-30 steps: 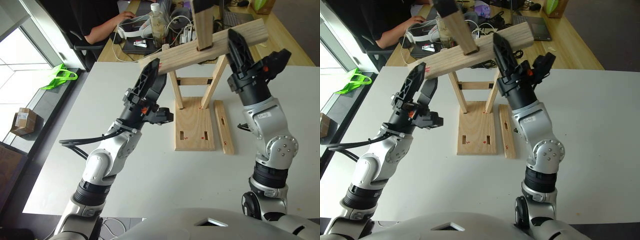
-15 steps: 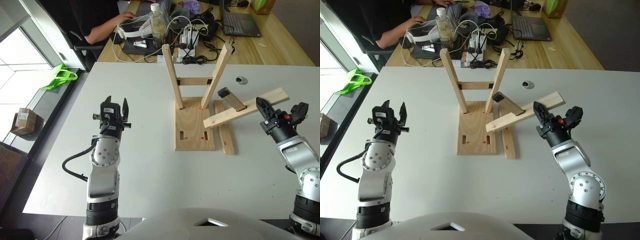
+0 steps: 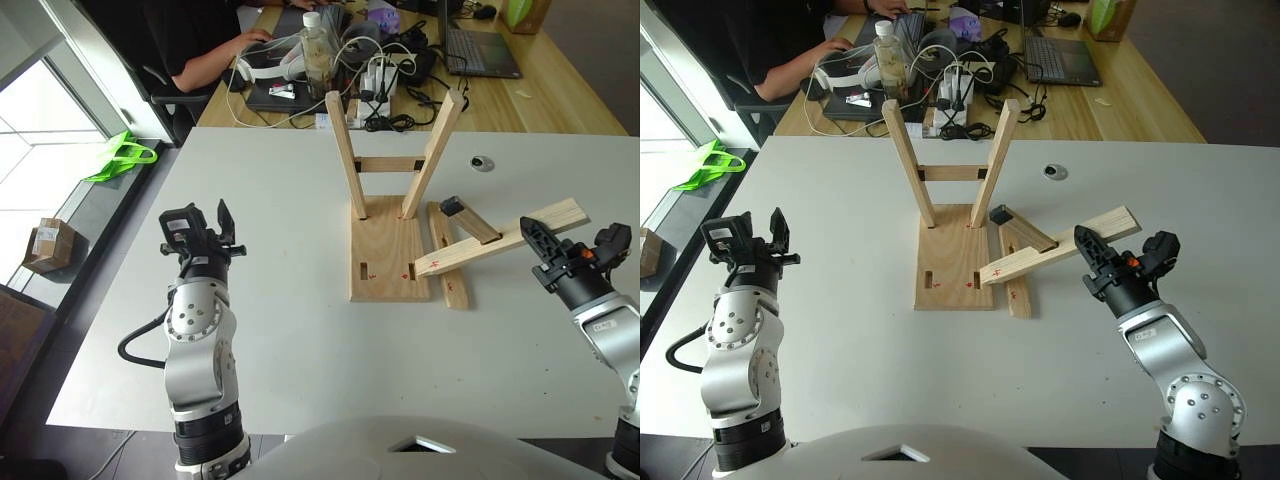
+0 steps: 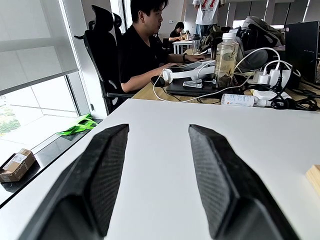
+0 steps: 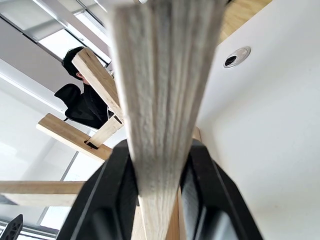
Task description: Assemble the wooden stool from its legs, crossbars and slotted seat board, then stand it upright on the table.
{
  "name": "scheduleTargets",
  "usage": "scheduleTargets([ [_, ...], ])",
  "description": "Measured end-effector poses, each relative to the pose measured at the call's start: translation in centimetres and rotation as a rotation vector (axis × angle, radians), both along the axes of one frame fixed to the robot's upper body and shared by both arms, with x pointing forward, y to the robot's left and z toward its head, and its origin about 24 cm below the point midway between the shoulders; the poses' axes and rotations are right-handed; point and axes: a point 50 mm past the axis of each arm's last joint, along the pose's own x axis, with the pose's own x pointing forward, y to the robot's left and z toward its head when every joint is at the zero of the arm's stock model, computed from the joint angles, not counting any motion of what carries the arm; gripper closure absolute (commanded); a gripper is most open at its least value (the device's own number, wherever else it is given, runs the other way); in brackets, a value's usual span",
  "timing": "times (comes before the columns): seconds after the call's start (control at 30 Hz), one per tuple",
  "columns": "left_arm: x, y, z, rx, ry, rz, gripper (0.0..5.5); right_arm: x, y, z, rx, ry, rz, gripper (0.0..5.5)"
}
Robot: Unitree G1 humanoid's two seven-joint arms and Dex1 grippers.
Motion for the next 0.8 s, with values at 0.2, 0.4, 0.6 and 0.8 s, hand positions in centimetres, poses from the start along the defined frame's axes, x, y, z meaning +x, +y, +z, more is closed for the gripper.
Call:
scheduleTargets([
  [0.2, 0.0, -0.3, -0.1, -0.018, -0.001, 0.013, 3.29, -0.4, 0.4, -0.3, -0.005, 0.012, 0.019, 4.52],
  [0.4, 0.1, -0.7, -0.2, -0.031, -0.002, 0.024, 3.29, 0.2, 1.6, -0.1, -0.114, -0.031, 0.034, 4.51],
  [0.6, 0.1, -0.8, -0.3, -0.036, -0.002, 0.037, 3.29, 1.7, 2.6, 0.9, -0.258, -0.125, 0.045, 4.51],
  [0.8, 0.1, -0.7, -0.3, -0.036, -0.002, 0.051, 3.29, 1.7, 1.9, 0.5, -0.054, -0.055, 0.027, 4.52],
])
